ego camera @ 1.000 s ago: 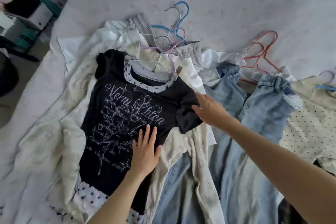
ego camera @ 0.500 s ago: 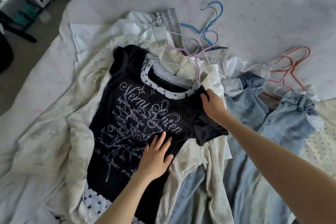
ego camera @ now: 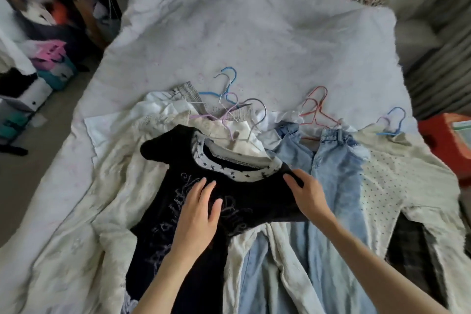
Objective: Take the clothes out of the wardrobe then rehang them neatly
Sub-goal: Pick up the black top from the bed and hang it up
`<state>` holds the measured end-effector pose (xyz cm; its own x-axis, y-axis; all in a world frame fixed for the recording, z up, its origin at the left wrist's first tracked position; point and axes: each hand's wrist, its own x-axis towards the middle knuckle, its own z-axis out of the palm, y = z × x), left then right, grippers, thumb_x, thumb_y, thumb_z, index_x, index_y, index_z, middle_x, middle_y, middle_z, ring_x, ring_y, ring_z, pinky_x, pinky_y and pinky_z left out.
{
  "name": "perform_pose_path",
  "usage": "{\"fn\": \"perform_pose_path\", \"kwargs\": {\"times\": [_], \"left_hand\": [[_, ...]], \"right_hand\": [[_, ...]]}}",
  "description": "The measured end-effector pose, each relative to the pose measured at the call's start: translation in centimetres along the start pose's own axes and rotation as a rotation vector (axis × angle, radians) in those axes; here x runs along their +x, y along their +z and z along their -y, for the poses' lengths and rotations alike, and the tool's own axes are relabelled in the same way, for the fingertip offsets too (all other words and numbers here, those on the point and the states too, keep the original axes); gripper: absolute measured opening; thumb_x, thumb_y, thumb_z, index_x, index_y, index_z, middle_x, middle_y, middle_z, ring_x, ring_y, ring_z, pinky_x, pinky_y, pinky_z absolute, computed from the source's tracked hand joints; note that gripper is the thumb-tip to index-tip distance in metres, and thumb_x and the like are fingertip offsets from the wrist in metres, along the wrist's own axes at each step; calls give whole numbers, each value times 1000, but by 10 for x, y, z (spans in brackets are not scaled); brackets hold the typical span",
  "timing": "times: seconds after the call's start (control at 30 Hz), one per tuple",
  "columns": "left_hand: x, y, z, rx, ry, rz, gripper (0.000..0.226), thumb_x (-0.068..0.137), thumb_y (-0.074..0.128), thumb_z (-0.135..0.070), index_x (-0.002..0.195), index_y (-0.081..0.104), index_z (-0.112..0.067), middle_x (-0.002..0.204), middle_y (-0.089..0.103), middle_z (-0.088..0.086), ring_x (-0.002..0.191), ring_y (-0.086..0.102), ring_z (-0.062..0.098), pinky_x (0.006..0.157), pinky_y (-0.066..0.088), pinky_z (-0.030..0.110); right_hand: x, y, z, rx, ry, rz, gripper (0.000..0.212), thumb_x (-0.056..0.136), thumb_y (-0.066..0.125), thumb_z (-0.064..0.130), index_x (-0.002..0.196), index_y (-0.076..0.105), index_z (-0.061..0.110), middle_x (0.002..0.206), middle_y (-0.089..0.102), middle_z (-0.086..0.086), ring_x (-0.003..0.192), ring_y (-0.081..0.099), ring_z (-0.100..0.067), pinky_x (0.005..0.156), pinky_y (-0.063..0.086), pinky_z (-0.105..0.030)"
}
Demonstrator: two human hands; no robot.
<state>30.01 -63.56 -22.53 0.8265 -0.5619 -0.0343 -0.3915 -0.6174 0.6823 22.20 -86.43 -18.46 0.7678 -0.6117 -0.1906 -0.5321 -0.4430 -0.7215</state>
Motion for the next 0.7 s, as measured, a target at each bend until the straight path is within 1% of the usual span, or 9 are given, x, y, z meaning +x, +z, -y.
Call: {"fn": "perform_pose_path", "kwargs": {"times": [0.1,0.2,0.27,0.33,0.4,0.47,0.53,0.6,0.7], "left_hand": [[4,-2,-41,61,181,-103,54,94,30,-44,136,43,-12,146,35,9,137,28,22,108,24,33],[8,7,-91,124,337,-126,49,97,28,-38,135,45,-12,146,36,10,137,27,28,108,29,41],[8,19,-129,186,469,-87,52,100,21,-39,135,45,-11,146,36,8,138,25,30,110,25,44],[4,35,-166,228,580,-42,54,100,16,-41,137,43,-13,146,37,5,137,26,31,113,16,43],[-5,54,-209,225,682,-1,58,100,13,-46,132,49,-14,135,51,4,130,40,30,111,15,41],[-21,77,-258,178,820,25,59,99,17,-48,116,62,-12,106,66,2,102,60,25,101,30,36],[-41,101,-306,133,940,46,60,99,22,-49,97,67,-11,86,66,0,80,62,20,80,37,29],[-73,129,-354,83,1035,79,58,97,24,-50,87,67,-11,81,66,-1,78,54,14,70,33,27],[-125,167,-413,3,1124,131,45,91,37,-45,81,65,-13,77,64,-1,77,51,14,67,28,27]], "right_hand": [[-44,-53,-24,-15,10,-97,8,91,58,18,86,63,14,72,60,1,71,54,-19,59,37,-11],[-92,-109,-52,-28,27,-175,6,90,60,18,85,63,20,71,58,11,71,54,-16,60,38,-10],[-129,-151,-71,-33,31,-235,10,89,61,17,84,63,25,74,59,14,73,56,-14,62,39,-9],[-169,-191,-88,-24,27,-316,18,88,62,14,80,60,30,75,60,16,72,56,-11,63,40,-10],[-216,-228,-107,1,56,-439,17,86,63,10,81,64,26,75,61,15,70,55,-6,65,39,-6],[-267,-261,-131,37,97,-552,21,85,64,9,80,64,29,78,65,11,73,57,-5,67,41,-9],[-316,-288,-156,79,157,-632,24,86,63,10,77,62,32,78,68,10,75,60,-6,69,44,-20],[-371,-311,-180,161,234,-726,22,87,62,11,78,66,30,76,69,11,73,62,-3,70,46,-24],[-449,-336,-207,198,318,-866,18,88,62,12,84,70,28,81,70,19,77,61,4,73,46,-15]]}}
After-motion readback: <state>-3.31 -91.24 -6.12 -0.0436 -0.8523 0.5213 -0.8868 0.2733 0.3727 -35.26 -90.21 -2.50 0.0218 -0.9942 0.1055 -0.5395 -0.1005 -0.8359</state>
